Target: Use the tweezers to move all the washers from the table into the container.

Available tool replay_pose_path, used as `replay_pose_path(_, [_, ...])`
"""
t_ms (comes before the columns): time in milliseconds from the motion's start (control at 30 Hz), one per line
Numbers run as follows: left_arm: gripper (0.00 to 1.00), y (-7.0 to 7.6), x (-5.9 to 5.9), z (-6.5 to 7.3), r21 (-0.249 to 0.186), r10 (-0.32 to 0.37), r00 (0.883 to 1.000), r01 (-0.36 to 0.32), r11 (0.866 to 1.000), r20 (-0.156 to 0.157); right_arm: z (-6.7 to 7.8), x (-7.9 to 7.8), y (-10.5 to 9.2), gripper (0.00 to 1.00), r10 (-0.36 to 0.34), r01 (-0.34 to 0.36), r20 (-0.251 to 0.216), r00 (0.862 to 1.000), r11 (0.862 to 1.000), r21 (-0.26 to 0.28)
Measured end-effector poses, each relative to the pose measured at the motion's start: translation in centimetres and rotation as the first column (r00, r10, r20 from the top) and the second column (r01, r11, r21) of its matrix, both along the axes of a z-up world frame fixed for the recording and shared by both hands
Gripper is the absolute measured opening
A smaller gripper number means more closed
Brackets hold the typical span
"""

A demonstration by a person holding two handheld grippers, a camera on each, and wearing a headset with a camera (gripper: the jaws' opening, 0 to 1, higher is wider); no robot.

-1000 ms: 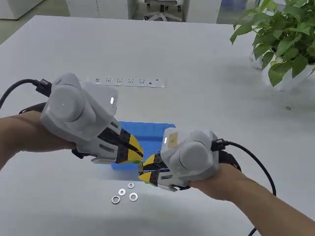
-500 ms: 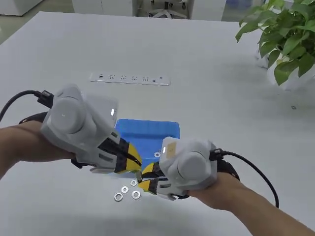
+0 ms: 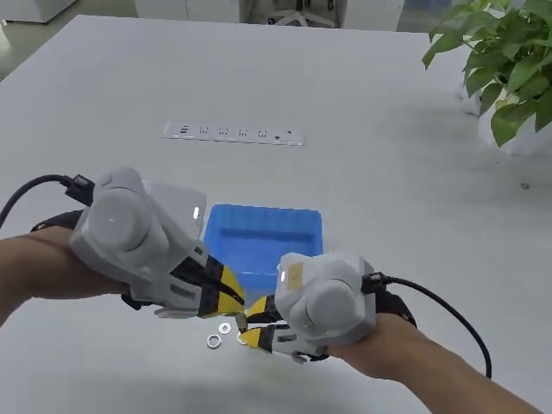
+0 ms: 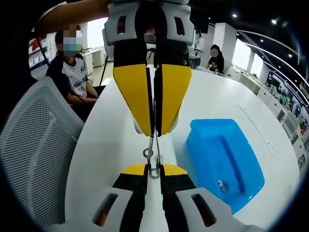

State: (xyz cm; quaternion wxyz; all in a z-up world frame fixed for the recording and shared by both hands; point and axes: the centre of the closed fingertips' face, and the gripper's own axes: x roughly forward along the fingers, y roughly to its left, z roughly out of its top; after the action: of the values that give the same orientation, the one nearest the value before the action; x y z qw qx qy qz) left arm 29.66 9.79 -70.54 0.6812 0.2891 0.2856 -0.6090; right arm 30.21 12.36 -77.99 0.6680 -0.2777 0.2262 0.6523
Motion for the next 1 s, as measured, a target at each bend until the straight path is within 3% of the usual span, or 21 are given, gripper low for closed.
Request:
replay_pose_path(367, [0.06, 0.16, -0.5, -0.68, 0.005, 0.004, 1.0, -0.004, 1.0, -0.018, -0.82, -0.49, 0.3, 0.12, 0.014, -0.014, -0.018, 1.0, 1.0, -0.006])
replay_pose_path(1000, [0.06, 0.17, -0.07, -0.74, -0.003, 0.015, 1.0, -0.015, 1.0, -0.017, -0.88, -0.46, 0.25, 0.1, 0.014, -0.015, -0.031, 0.999, 1.0, -0.014])
